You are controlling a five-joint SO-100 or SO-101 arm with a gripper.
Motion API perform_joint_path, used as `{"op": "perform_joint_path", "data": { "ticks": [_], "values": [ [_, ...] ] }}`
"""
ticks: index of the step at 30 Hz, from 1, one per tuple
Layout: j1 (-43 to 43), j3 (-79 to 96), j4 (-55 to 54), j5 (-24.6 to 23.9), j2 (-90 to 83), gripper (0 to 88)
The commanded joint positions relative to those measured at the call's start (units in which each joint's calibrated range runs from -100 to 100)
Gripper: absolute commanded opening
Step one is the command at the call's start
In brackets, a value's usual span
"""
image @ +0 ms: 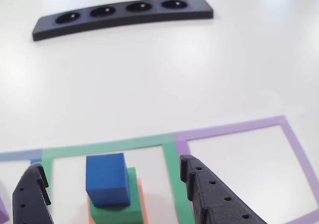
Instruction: Tower of hanoi
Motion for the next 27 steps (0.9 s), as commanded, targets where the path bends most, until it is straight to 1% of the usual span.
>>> {"op": "perform_joint_path", "data": {
  "ticks": [1, 8, 11, 19, 27],
  "values": [
    [-1.4, 0.8, -10.7, 0.6, 6.4, 29.8],
    [-2.3, 0.5, -26.3, 0.6, 20.3, 29.2],
    [-2.8, 0.5, -31.1, 0.6, 25.0, 28.9],
    [-3.8, -1.4, -39.4, 0.6, 34.3, 28.4],
    [-4.1, -3.7, -42.0, 0.6, 39.1, 28.4]
  ]
}}
